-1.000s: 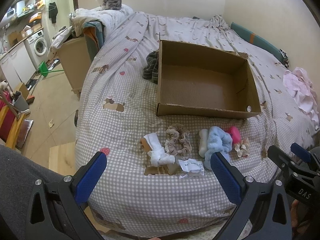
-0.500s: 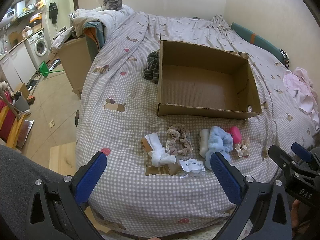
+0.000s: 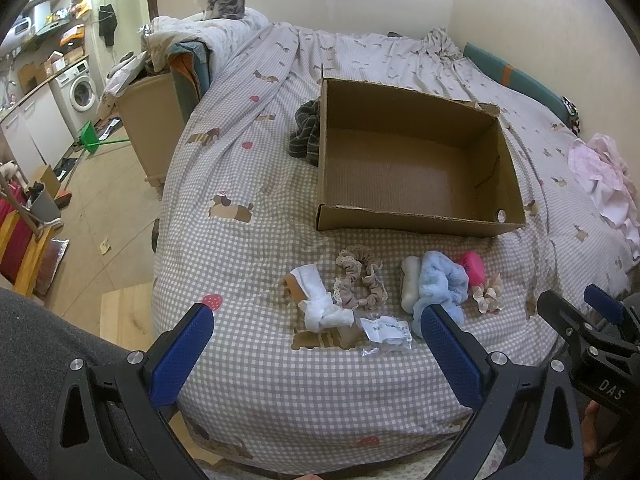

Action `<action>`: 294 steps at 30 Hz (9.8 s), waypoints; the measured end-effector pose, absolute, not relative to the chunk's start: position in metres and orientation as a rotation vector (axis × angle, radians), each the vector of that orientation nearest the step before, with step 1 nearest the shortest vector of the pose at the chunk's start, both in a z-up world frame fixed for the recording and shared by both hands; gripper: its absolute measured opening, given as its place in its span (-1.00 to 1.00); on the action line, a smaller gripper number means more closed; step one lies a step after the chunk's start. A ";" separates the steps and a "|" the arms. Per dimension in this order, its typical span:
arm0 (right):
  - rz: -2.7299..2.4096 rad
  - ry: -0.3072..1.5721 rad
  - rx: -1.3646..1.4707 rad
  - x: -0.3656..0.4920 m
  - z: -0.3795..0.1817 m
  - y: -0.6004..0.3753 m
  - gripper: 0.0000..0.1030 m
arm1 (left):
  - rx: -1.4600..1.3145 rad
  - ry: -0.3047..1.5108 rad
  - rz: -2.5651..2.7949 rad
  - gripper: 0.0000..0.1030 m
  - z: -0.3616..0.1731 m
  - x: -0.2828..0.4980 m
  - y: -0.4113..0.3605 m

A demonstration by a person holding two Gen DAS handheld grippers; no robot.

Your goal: Organize soft objects

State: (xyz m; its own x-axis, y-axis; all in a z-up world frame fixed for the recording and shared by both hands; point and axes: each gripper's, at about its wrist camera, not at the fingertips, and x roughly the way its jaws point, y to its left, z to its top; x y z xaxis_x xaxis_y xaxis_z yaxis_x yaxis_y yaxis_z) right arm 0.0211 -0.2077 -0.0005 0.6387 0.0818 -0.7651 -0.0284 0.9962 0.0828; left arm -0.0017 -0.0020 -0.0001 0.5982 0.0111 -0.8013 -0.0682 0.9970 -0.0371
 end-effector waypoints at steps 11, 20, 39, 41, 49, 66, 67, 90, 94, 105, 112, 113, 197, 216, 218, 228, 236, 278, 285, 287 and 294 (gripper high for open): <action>0.073 0.876 0.041 0.020 -0.003 -0.201 1.00 | -0.042 0.931 0.048 1.00 -0.003 -0.001 -0.005; 0.081 0.884 0.040 0.024 -0.001 -0.201 1.00 | -0.044 0.945 0.044 1.00 -0.001 0.001 -0.007; 0.071 0.982 0.075 0.082 0.026 -0.236 1.00 | -0.083 1.098 0.028 1.00 0.017 0.062 0.011; 0.054 1.028 0.089 0.092 0.017 -0.246 1.00 | -0.068 1.104 0.046 1.00 0.015 0.072 0.013; 0.027 1.236 0.276 0.124 -0.039 -0.287 0.65 | -0.189 1.245 0.112 1.00 -0.035 0.091 0.042; 0.063 1.456 0.142 0.148 -0.121 -0.232 0.05 | -0.245 1.283 0.183 1.00 -0.047 0.098 0.062; 0.067 1.452 0.127 0.148 -0.122 -0.228 -0.24 | -0.253 1.280 0.191 1.00 -0.047 0.100 0.067; 0.212 1.259 0.338 0.124 -0.074 -0.241 -0.66 | -0.316 1.475 0.079 0.06 -0.110 0.117 0.025; 0.228 1.240 0.328 0.122 -0.069 -0.236 -0.66 | -0.357 1.504 0.050 -0.29 -0.119 0.115 0.023; 0.252 1.215 0.345 0.118 -0.057 -0.246 -0.66 | -0.273 1.365 0.069 -0.62 -0.071 0.082 0.038; 0.298 1.196 0.393 0.106 -0.031 -0.254 -0.65 | -0.188 1.233 0.124 -0.62 -0.013 0.067 0.042; 0.306 1.182 0.380 0.105 -0.023 -0.255 -0.65 | -0.183 1.218 0.119 -0.62 -0.006 0.066 0.046; 0.232 1.053 0.282 0.219 -0.046 -0.241 0.73 | 0.108 0.980 -0.123 0.58 -0.035 0.200 -0.068; 0.217 1.066 0.244 0.146 -0.030 -0.263 0.73 | -0.100 1.001 0.070 0.99 -0.001 0.130 0.028; 0.202 1.073 0.266 0.134 -0.031 -0.270 0.73 | -0.146 1.027 0.084 0.99 -0.007 0.119 0.043; 0.201 1.145 0.338 0.100 -0.049 -0.271 0.73 | -0.142 1.242 0.127 0.85 -0.080 0.106 0.067; 0.206 1.163 0.277 0.097 -0.056 -0.260 0.73 | -0.232 1.373 0.017 -0.28 -0.128 0.117 0.061; 0.202 1.314 0.481 0.125 -0.096 -0.254 -0.07 | -0.271 1.254 0.025 -0.92 -0.054 0.085 0.055; 0.255 1.177 0.442 0.093 -0.033 -0.260 -0.07 | -0.254 1.206 0.019 -0.92 -0.016 0.073 0.043; 0.274 1.142 0.430 0.089 -0.017 -0.257 -0.07 | -0.239 1.171 0.002 -0.92 0.003 0.072 0.039; 0.333 1.049 0.356 0.099 0.031 -0.250 -0.07 | -0.228 1.089 -0.059 -0.92 0.048 0.093 0.030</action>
State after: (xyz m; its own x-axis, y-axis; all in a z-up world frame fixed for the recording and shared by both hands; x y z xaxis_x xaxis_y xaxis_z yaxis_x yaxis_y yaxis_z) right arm 0.0987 -0.2501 0.0309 0.4592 0.4299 -0.7774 -0.0966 0.8941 0.4373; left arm 0.0926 0.0302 0.0484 0.4643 -0.1597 -0.8712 -0.0642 0.9750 -0.2130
